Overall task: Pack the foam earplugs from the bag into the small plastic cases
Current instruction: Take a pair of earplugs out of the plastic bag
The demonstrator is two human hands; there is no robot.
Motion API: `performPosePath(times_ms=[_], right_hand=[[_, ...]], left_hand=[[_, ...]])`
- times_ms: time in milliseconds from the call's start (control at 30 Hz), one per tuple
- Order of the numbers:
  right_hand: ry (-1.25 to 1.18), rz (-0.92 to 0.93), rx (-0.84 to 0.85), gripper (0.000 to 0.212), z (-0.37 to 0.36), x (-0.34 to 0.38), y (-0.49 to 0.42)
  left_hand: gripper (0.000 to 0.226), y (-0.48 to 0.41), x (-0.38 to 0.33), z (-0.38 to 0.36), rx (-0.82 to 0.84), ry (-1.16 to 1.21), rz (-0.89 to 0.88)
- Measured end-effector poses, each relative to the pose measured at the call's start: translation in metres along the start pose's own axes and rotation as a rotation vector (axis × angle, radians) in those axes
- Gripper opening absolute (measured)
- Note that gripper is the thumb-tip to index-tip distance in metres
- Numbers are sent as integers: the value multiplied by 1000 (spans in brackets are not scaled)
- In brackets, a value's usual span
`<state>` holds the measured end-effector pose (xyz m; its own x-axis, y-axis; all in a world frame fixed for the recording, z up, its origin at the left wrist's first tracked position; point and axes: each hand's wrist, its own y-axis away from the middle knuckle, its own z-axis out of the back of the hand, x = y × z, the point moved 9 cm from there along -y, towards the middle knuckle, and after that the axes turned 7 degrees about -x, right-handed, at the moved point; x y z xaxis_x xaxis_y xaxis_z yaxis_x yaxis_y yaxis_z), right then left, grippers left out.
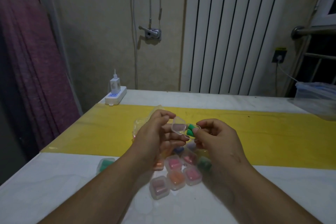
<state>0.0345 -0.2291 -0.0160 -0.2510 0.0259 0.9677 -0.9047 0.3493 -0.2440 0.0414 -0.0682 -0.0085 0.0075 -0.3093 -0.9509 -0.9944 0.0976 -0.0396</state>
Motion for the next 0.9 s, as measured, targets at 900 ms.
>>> performPosePath(times_ms=[900], right_hand=[[-103, -103, 133, 10, -11, -8, 6]], left_hand=[[16, -6, -1, 5, -30, -221, -136]])
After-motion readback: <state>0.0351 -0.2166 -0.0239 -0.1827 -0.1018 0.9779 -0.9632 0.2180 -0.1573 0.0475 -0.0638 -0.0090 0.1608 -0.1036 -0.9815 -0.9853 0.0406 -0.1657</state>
